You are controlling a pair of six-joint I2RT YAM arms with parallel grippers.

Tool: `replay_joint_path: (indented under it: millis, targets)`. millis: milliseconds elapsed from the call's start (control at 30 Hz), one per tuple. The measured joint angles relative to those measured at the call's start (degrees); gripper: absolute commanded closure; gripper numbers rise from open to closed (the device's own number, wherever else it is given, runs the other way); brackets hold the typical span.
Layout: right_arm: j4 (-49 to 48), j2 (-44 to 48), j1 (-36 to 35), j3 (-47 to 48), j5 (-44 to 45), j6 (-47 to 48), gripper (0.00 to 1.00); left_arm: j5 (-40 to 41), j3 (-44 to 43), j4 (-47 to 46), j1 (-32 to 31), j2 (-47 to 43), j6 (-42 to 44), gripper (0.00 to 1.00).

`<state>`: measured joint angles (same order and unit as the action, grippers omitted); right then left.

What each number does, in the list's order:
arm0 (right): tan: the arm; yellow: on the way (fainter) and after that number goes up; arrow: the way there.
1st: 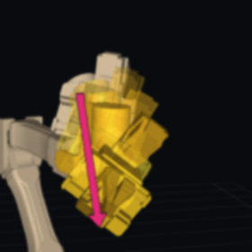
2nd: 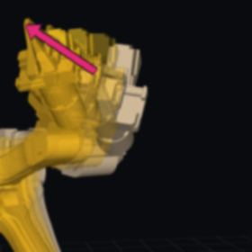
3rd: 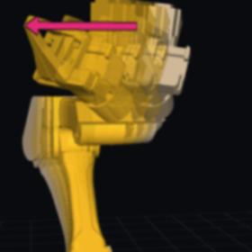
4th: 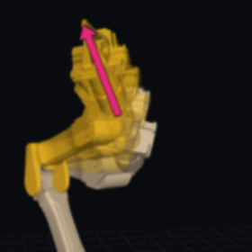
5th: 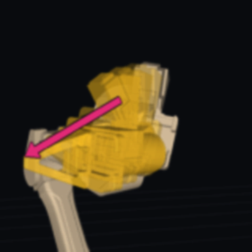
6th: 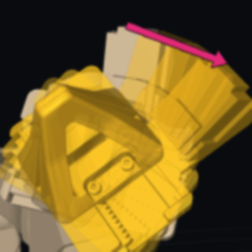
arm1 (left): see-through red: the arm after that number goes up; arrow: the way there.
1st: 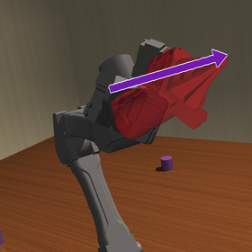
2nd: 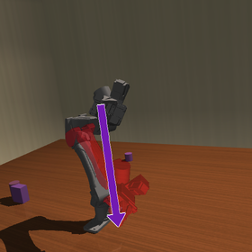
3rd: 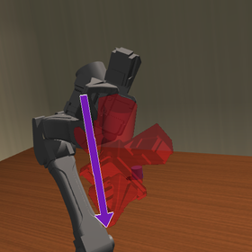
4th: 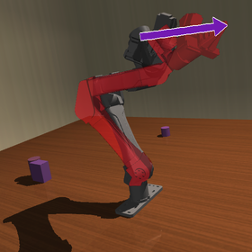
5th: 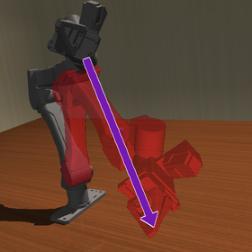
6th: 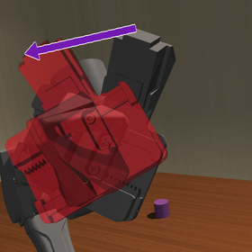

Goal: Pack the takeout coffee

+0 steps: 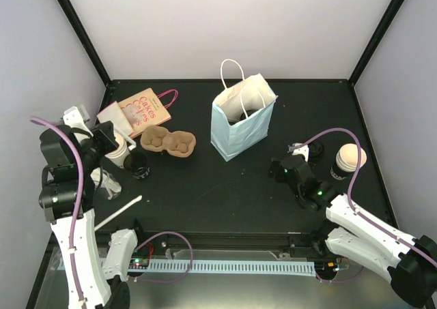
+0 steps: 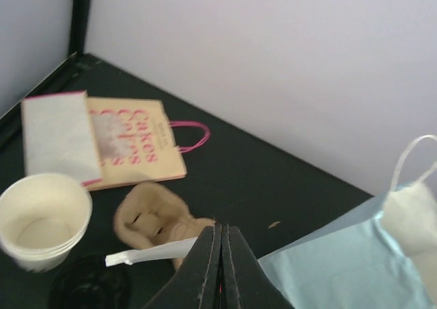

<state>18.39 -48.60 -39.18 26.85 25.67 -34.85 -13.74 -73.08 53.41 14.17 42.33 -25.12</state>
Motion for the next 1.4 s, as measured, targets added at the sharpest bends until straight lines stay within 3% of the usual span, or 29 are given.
replay_joint_path:
  millis: [267, 467, 900, 1133, 1400]
  targets:
    - [-0.02, 0.0, 0.0, 0.0, 0.0, 0.0, 0.0, -13.62, 2.8, -15.02, -0.61, -0.2, -6.47, 0.98]
    - [0.0, 0.0, 0.0, 0.0, 0.0, 0.0, 0.0, -17.25, 4.52, -26.95, -5.6, 2.14, -12.33, 0.98]
    - [0.0, 0.02, 0.0, 0.0, 0.02, 0.0, 0.0, -11.47, 3.78, -44.28, -26.6, 12.66, -14.29, 0.98]
    - [0.0, 0.07, 0.0, 0.0, 0.02, 0.0, 0.0, -8.63, 0.24, -46.86, -32.41, 18.95, -13.16, 0.99]
    - [0.0, 0.07, 0.0, 0.0, 0.04, 0.0, 0.0, -6.93, -2.67, -50.07, -35.74, 19.34, -12.2, 0.98]
